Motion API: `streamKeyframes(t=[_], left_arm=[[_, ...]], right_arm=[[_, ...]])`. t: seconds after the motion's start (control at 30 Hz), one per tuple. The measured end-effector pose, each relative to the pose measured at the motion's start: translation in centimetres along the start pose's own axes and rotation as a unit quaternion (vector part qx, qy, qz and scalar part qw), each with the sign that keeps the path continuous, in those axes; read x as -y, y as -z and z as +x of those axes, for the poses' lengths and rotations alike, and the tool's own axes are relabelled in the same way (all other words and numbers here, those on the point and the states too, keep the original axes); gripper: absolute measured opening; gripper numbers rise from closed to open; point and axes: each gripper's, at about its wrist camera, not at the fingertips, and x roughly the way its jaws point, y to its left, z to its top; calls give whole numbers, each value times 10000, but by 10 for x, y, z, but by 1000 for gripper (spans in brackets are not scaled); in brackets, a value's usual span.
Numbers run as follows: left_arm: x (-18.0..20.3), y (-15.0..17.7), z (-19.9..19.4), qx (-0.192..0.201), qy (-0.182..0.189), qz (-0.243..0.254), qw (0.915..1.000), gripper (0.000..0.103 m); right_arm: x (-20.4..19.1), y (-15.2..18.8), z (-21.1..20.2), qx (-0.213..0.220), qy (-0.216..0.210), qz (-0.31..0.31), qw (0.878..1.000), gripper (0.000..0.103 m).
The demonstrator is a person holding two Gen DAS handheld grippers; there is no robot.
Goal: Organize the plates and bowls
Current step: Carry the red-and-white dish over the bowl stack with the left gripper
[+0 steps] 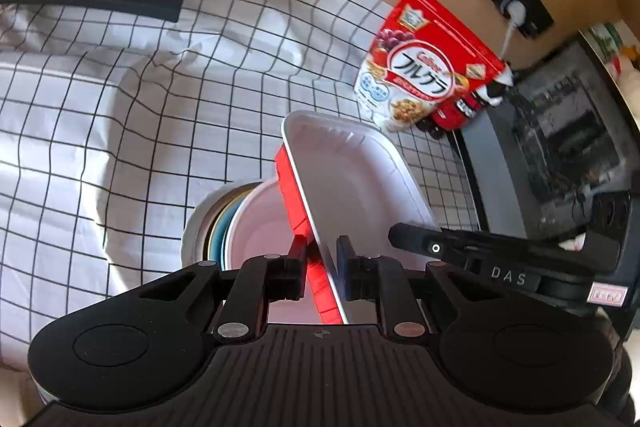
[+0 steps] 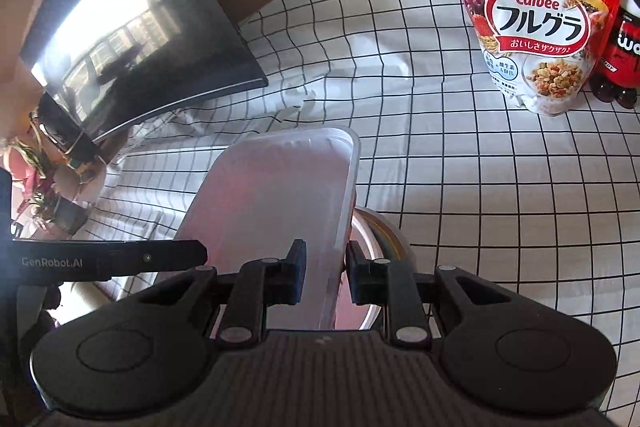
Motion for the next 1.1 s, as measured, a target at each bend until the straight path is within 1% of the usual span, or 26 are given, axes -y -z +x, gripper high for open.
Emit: streamKeyframes(t=[0.07,0.17,0.23,0.37,0.47,0.57,0.67,0.73,0.83,0.93,0.97,1.1], left_arm=[[-3,4,7,-112,-45,50,9999,17],[-20,9,32,-443,-151,-242,9986,16],[-29,11,44,-592,-124,-445,9972,16],[-35,11,47,-546,-111,-588,9967,16],[-38,4,44,-471,-112,-657,9967,16],[-34,-6,40,-374,-52,-563,9977,16],[-36,-18,44,-322,-33,-541,9980,16],[-41,-23,50,-364,-49,-648,9972,16],[-47,-28,59,-442,-81,-716,9964,16],[-55,-33,68,-565,-22,-823,9950,16],[-56,-34,70,-592,4,-847,9946,18],[-58,-36,73,-663,21,-874,9940,18]], right_arm=[[3,5,1,-24,-58,5,10000,22],[10,10,22,-318,-14,194,9993,22],[12,12,34,-463,28,238,9986,22],[9,12,37,-419,-7,136,9990,22],[11,8,37,-377,-25,220,9990,22],[11,2,31,-223,-51,218,9995,22],[11,-6,33,-127,5,175,9998,22],[13,-11,38,-139,70,233,9996,22],[14,-16,46,-170,53,264,9995,22],[17,-19,56,-210,101,309,9992,22],[19,-19,59,-230,99,334,9991,22],[21,-21,67,-317,73,410,9986,22]])
